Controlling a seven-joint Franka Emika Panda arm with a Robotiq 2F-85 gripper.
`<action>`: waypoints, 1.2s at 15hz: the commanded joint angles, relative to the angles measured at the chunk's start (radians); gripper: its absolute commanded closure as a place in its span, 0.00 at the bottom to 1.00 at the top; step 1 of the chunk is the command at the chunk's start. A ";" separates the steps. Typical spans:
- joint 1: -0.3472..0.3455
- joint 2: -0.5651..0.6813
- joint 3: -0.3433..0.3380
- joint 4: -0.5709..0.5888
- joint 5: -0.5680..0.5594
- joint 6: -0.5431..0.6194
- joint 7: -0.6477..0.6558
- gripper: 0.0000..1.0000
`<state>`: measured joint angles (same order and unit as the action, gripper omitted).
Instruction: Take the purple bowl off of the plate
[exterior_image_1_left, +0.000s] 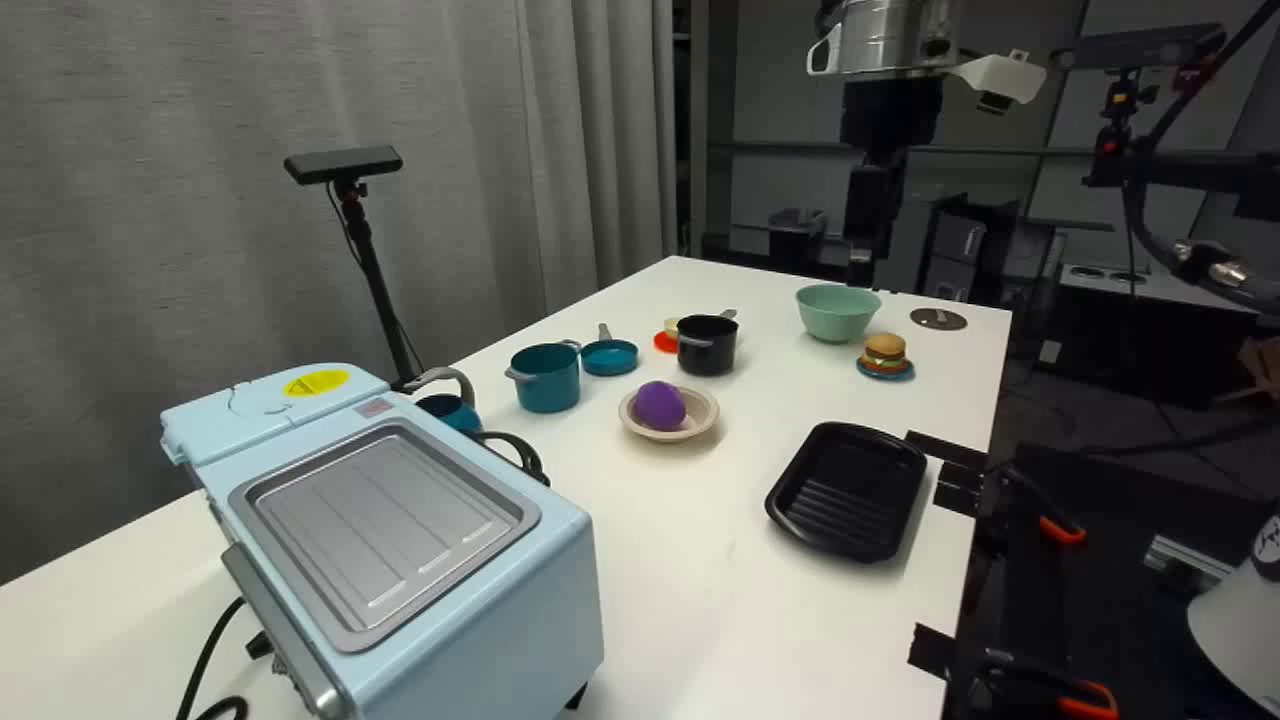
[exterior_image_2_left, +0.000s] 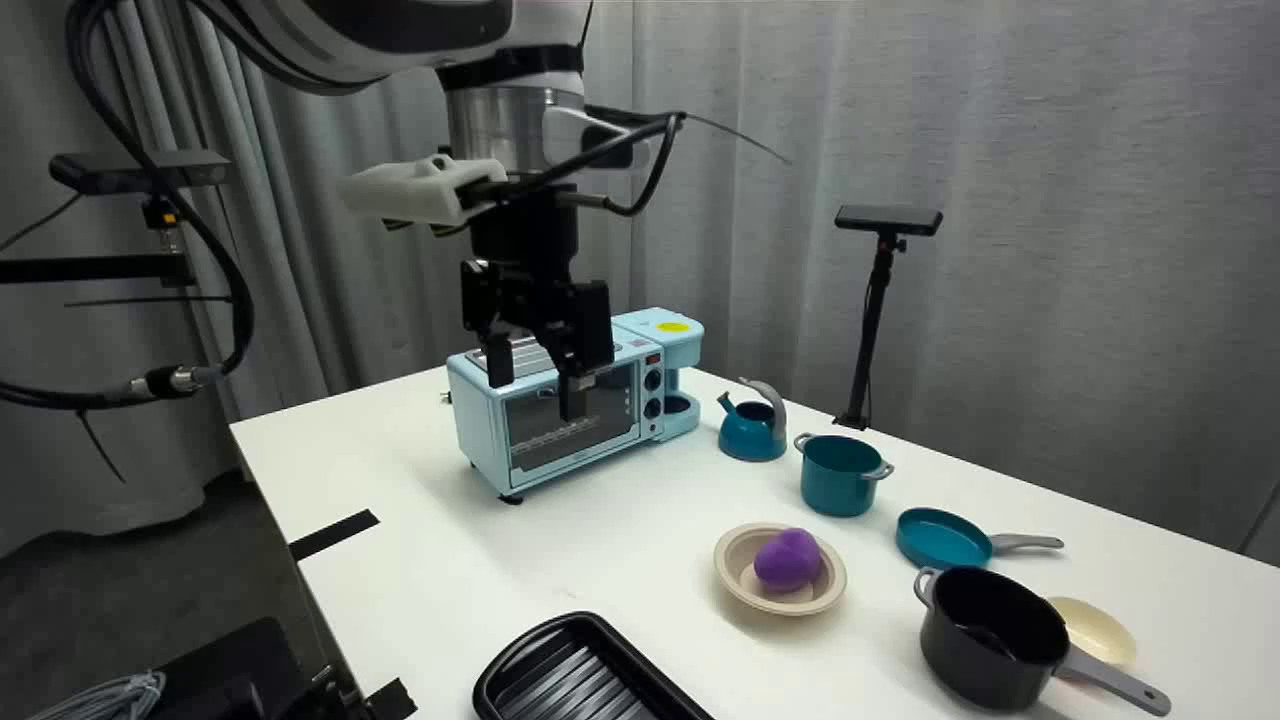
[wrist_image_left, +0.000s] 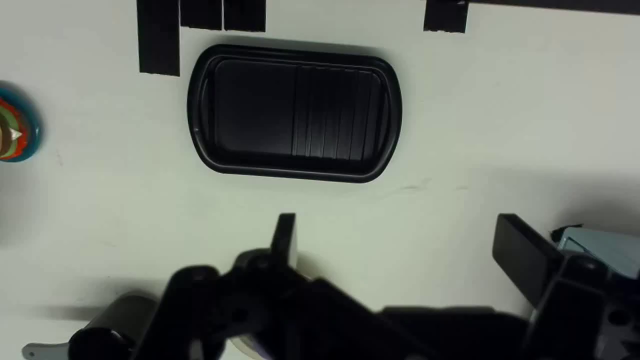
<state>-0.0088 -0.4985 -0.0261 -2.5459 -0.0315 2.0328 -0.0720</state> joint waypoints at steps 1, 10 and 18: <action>0.001 0.001 0.000 0.002 0.000 -0.002 0.000 0.00; 0.001 0.002 0.000 0.001 0.000 -0.002 0.000 0.00; -0.013 0.157 -0.007 0.123 -0.009 0.027 0.014 0.00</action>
<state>-0.0107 -0.4485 -0.0265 -2.5121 -0.0316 2.0451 -0.0659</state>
